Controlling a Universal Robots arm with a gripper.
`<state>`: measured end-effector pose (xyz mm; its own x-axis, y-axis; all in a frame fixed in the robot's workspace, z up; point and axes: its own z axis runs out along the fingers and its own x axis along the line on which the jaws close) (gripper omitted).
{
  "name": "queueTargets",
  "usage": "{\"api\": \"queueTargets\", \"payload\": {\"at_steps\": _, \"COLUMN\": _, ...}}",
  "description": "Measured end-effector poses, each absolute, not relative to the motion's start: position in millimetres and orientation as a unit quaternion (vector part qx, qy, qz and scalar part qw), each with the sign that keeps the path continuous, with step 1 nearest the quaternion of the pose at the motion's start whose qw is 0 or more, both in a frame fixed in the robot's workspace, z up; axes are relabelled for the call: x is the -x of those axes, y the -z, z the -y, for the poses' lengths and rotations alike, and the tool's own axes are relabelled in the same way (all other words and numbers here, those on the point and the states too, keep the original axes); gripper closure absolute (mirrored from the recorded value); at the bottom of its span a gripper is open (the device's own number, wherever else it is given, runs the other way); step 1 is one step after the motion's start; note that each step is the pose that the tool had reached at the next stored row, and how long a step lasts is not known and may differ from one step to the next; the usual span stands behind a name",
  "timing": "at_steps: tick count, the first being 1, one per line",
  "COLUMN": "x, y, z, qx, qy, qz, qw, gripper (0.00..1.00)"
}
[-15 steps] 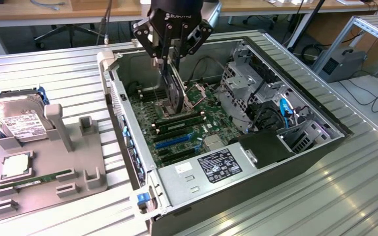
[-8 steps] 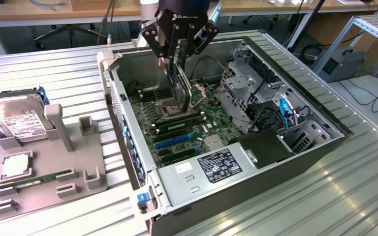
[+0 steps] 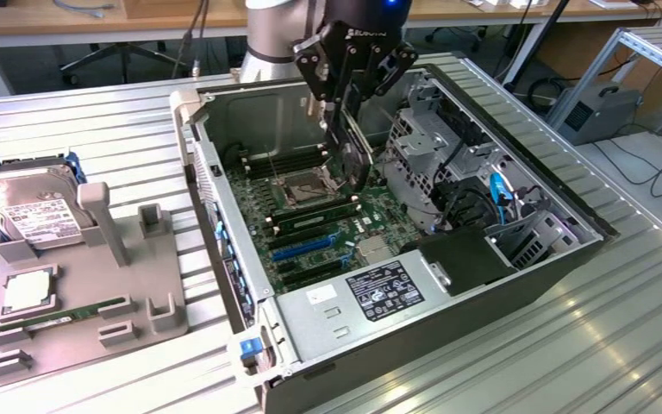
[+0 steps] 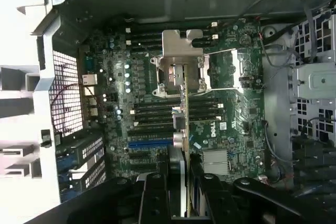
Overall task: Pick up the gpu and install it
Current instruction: 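Pick up the gpu and move the gpu toward the slot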
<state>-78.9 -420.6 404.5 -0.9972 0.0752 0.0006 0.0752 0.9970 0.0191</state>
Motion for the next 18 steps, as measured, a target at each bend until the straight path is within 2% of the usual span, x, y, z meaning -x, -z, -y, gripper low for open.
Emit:
{"api": "queueTargets", "payload": {"at_steps": 6, "x": 8, "y": -394, "z": 421, "qx": -0.038, "qy": -0.003, "qz": -0.999, "qw": 0.000, "gripper": 0.73}}
{"api": "queueTargets", "payload": {"at_steps": 9, "x": 7, "y": -389, "z": 411, "qx": -0.038, "qy": -0.001, "qz": -0.999, "qw": 0.000, "gripper": 0.73}}
{"api": "queueTargets", "payload": {"at_steps": 18, "x": 10, "y": -382, "z": 411, "qx": -0.038, "qy": 0.000, "qz": -0.999, "qw": 0.000, "gripper": 0.73}}
